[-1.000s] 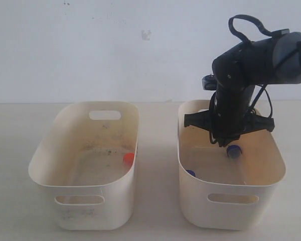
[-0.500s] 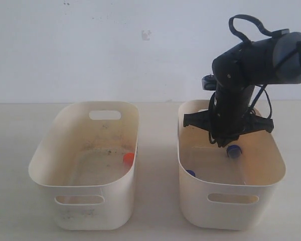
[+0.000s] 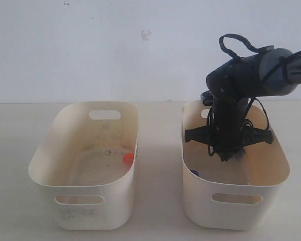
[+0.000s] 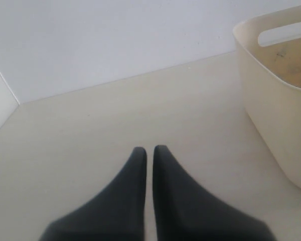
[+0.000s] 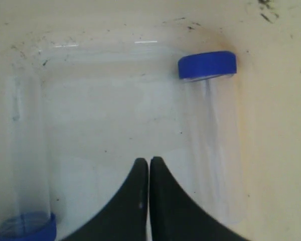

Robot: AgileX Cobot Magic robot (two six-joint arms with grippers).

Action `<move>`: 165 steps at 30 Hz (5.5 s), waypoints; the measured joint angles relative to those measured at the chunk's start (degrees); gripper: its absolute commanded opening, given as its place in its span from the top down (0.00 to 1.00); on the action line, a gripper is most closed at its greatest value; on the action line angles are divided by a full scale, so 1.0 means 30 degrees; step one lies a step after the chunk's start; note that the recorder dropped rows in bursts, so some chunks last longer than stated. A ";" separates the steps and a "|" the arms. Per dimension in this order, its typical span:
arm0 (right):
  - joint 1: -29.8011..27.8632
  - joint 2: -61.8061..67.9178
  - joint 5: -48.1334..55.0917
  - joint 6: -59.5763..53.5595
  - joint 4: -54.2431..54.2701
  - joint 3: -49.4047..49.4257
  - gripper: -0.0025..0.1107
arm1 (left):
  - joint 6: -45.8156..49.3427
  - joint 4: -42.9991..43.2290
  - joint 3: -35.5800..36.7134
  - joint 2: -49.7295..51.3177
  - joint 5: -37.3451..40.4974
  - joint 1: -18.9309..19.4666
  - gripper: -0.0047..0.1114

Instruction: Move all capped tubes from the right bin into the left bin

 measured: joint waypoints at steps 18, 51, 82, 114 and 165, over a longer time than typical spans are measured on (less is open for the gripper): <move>0.0000 0.0833 -0.1198 -0.2782 0.1767 0.0000 0.19 | 0.0000 0.0000 0.0000 0.0000 0.0000 0.0000 0.92; 0.0000 0.0611 -0.0485 -0.2460 -0.1267 0.0000 0.19 | 0.0000 0.0000 0.0000 0.0000 0.0000 0.0000 0.92; -0.0121 0.0873 -0.0654 -0.7019 0.2467 -0.0035 0.19 | 0.0000 0.0000 0.0000 0.0000 0.0000 0.0000 0.92; -0.0046 0.1178 -0.0452 -0.3185 -0.1936 0.0000 0.19 | 0.0000 0.0000 0.0000 0.0000 0.0000 0.0000 0.92; -0.0001 0.0561 -0.0044 -0.3179 -0.3481 0.0005 0.15 | 0.0000 0.0000 0.0000 0.0000 0.0000 0.0000 0.92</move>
